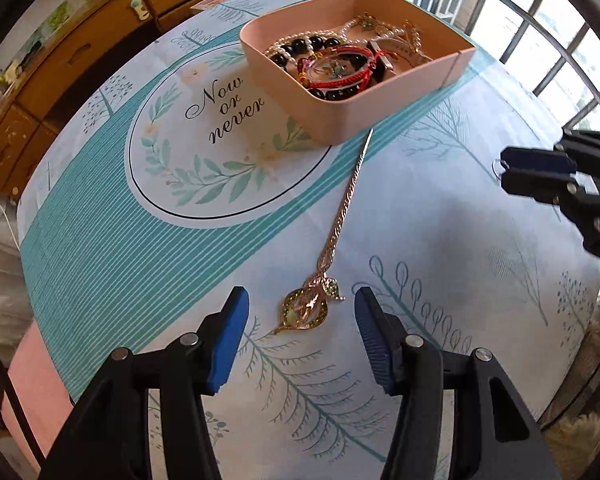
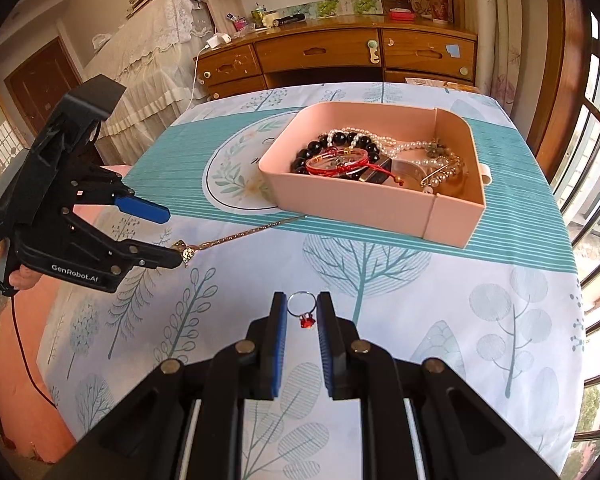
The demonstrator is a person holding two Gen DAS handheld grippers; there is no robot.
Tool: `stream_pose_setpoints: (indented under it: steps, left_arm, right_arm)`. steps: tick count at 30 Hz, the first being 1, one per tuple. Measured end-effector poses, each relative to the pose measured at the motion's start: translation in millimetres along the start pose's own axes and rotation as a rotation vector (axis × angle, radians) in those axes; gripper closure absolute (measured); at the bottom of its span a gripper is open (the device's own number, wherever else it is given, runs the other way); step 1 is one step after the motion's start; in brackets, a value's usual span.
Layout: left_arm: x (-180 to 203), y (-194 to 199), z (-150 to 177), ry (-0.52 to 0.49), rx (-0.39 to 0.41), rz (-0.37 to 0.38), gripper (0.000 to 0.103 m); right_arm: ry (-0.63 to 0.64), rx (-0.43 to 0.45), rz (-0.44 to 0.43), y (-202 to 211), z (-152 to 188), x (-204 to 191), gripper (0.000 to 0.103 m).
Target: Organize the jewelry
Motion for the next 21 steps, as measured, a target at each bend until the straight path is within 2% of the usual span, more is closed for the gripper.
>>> stream_pose_setpoints:
  steps: [7, 14, 15, 16, 17, 18, 21]
  left_arm:
    - [6.9, -13.6, 10.8, -0.149, -0.012, -0.025, 0.051]
    - [4.5, -16.5, 4.0, -0.176, -0.021, 0.043, 0.055]
    - [4.6, -16.9, 3.9, -0.179, -0.026, 0.065, 0.060]
    - [6.6, -16.9, 4.1, -0.182, -0.032, 0.100, 0.071]
    - [3.1, -18.6, -0.1, -0.186, -0.030, 0.110, 0.075]
    - [3.8, -18.7, -0.9, -0.195, -0.032, 0.109, 0.079]
    - [4.5, -19.4, -2.9, -0.193, -0.046, 0.109, 0.079]
  right_arm:
    - [0.000, -0.007, -0.007, -3.4, 0.4, -2.8, 0.088]
    - [-0.017, -0.020, -0.005, -8.0, 2.1, 0.8, 0.088]
    - [-0.021, -0.023, -0.005, -9.1, 2.5, 1.6, 0.088]
    - [-0.025, -0.026, -0.004, -10.4, 3.0, 2.3, 0.088]
    - [-0.029, -0.030, -0.003, -11.7, 3.6, 3.1, 0.088]
    - [-0.033, -0.033, -0.002, -12.9, 4.1, 4.1, 0.088]
    - [-0.049, -0.040, -0.002, -16.0, 5.4, 7.0, 0.088]
Point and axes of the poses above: each gripper's, at about its wrist camera, not at the fingertips, and y roughly against the way its jaws point, x to its right, z to its underside, the point moved 6 cm from there along -y, roughly the way its jaws point, and after that the axes turned 13 degrees about z, right-handed, at the moved point
